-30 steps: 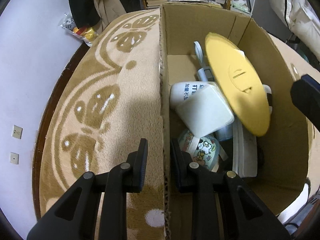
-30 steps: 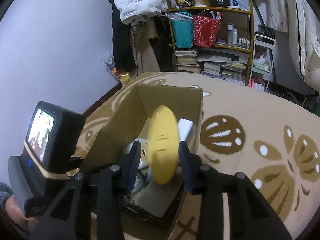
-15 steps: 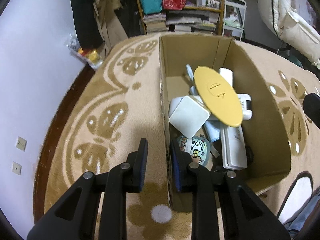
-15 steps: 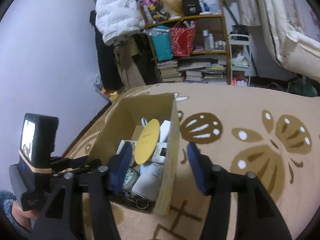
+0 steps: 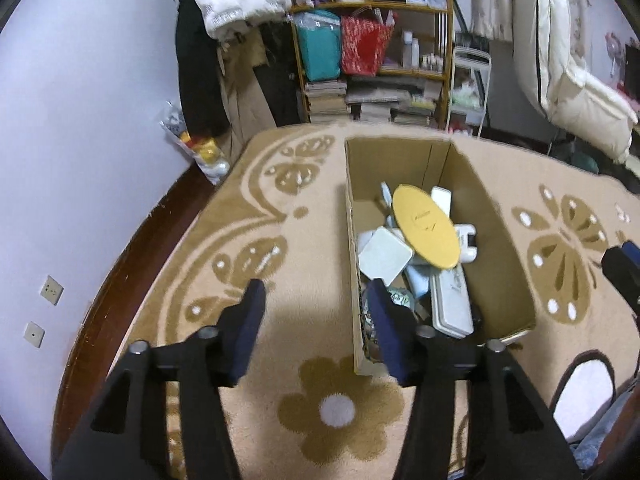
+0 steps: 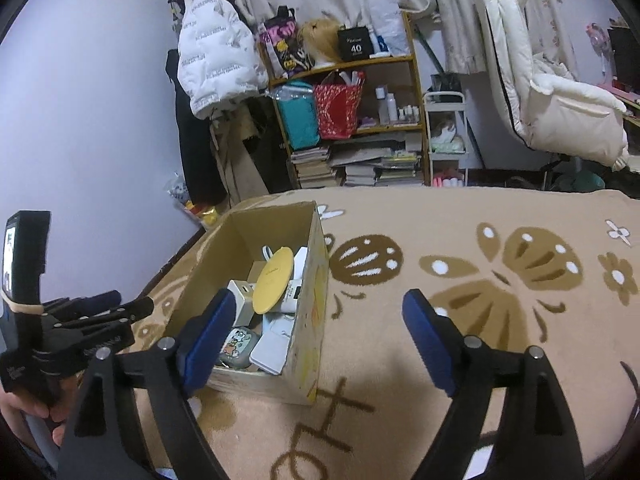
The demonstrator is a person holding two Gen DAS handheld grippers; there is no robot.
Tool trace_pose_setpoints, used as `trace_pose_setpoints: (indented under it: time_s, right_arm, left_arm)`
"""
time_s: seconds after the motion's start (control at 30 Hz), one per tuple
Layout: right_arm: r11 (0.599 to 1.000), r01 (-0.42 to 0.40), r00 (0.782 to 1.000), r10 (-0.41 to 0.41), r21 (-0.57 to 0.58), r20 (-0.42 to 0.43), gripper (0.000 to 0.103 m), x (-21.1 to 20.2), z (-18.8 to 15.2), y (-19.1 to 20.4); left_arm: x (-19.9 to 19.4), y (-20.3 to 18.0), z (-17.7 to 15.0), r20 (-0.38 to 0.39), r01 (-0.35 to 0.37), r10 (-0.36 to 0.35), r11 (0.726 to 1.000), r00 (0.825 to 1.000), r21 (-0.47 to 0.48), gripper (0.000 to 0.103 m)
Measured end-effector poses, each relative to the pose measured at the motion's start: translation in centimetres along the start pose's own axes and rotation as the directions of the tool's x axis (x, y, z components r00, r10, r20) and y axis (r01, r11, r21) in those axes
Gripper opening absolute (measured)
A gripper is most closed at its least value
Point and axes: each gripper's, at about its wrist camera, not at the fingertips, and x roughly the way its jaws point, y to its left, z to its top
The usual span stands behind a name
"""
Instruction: Organize rigid objects
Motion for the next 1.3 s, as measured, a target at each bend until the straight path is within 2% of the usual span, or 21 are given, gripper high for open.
trace_pose_setpoints:
  time_s: [0.07,0.13,0.2,0.33,0.4,0.5,0.8,1.03,1.13,1.3]
  right_arm:
    - [1.0,-0.002,1.0,0.002,0.001,0.021,0.093,-0.9,-0.1,0.0]
    - [1.0,0.001,0.999,-0.001,0.008,0.039,0.095,-1.6,-0.2,0.0]
    - [1.0,-0.001,0.998,0.0,0.022,0.055,0.102,-2.3,-0.1,-0.1]
    - [0.999,-0.013,0.993,0.008,0.041,0.117,0.103,-4.2,-0.1,-0.1]
    - [0.999,-0.014,0.991,0.008,0.04,0.132,0.103,-4.9,-0.1,-0.1]
    - [0.998,-0.011,0.992,0.004,0.055,0.127,0.103,-5.2,0.0,-0.5]
    - [0.994,-0.003,0.993,-0.01,0.111,0.12,0.103,-5.0,-0.6,-1.8]
    - [0.996,0.018,0.994,-0.027,0.083,0.11,0.103,-4.2,-0.8,-1.1]
    - [0.997,0.034,0.994,-0.041,0.07,0.104,0.103,-3.6,-0.8,-1.0]
    - [0.997,0.055,0.996,-0.058,0.044,0.069,0.103,-2.6,-1.1,-0.8]
  left_arm:
    - [-1.0,0.3,-0.1,0.031,0.012,-0.011,1.0,0.999,-0.008,0.058]
    - [-2.1,0.4,-0.2,0.061,0.023,-0.022,1.0,0.998,-0.008,0.067]
    - [-3.3,0.4,-0.3,0.1,0.029,-0.029,1.0,0.995,-0.002,0.085]
    - [-5.5,0.1,-0.7,0.182,0.012,-0.016,1.0,0.983,0.019,0.096]
    - [-6.3,0.0,-0.8,0.214,-0.021,0.016,1.0,0.977,0.021,0.103]
    - [-7.0,0.1,-0.9,0.238,-0.045,0.04,0.999,0.971,0.015,0.103]
    - [-7.8,0.1,-1.0,0.276,0.018,-0.025,0.999,0.961,0.027,0.103]
    - [-7.3,-0.8,-0.7,0.284,0.011,-0.027,0.998,0.959,0.058,0.103]
    - [-7.1,-1.3,-0.7,0.293,-0.015,-0.006,0.997,0.956,0.069,0.103]
    - [-6.4,-1.6,-0.5,0.28,-0.01,-0.011,0.997,0.96,0.077,0.103]
